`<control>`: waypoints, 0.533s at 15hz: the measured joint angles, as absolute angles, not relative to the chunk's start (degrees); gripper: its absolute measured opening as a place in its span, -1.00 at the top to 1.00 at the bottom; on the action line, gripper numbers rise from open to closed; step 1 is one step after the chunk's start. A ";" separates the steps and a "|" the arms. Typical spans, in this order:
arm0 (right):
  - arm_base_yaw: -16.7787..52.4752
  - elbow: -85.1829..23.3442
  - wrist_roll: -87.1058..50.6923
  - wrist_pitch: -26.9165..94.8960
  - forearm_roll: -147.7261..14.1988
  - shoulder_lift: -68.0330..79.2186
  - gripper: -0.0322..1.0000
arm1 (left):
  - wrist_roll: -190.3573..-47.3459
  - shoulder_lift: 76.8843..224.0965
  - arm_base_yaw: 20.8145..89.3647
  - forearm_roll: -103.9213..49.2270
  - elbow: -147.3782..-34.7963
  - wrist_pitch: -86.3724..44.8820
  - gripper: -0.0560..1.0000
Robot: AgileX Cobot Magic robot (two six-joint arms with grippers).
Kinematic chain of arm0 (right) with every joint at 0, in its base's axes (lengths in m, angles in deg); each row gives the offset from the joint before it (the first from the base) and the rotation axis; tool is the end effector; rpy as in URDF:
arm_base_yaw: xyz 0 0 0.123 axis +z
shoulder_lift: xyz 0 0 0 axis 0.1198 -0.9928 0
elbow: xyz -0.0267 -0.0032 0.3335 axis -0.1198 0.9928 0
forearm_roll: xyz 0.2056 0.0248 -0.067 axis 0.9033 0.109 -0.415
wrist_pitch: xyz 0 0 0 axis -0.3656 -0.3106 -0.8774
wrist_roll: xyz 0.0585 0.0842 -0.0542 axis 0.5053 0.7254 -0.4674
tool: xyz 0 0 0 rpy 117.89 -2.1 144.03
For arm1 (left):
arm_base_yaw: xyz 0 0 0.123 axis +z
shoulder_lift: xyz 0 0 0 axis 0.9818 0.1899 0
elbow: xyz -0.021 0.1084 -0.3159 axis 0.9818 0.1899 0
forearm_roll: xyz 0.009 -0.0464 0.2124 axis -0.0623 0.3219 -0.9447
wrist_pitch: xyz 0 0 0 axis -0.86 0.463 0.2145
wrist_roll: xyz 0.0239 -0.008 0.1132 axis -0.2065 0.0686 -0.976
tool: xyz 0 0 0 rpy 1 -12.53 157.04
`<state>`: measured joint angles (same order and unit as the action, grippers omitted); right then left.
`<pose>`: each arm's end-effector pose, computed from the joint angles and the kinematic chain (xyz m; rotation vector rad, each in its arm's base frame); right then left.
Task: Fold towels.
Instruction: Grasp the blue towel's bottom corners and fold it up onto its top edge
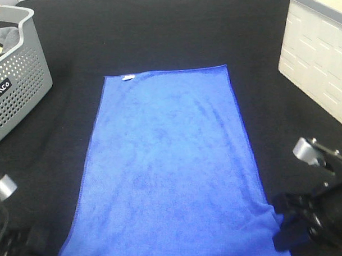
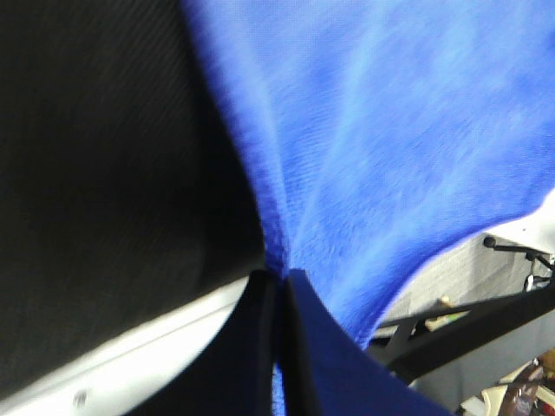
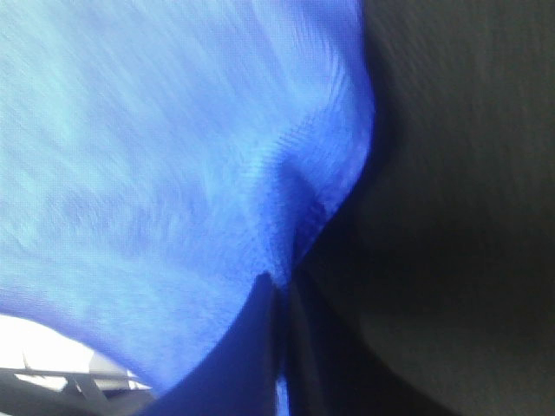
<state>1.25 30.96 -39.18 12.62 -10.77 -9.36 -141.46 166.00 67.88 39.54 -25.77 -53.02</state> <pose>0.1520 0.0753 0.1699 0.1508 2.9665 0.7591 0.1366 -0.0958 0.1711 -0.1508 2.9248 -0.9997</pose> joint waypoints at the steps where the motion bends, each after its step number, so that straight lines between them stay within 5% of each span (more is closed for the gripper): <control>1: 1.25 30.96 -39.18 12.62 -10.77 -9.36 0.94 | -141.46 166.00 67.88 39.54 -25.77 -53.02 0.89; 8: 1.25 3.52 -30.01 8.15 -20.74 -14.63 0.94 | -131.78 166.34 67.88 36.05 -46.11 -44.71 0.89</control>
<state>1.25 3.52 -30.01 8.15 -20.74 -14.63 -131.78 166.34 67.88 36.05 -46.11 -44.71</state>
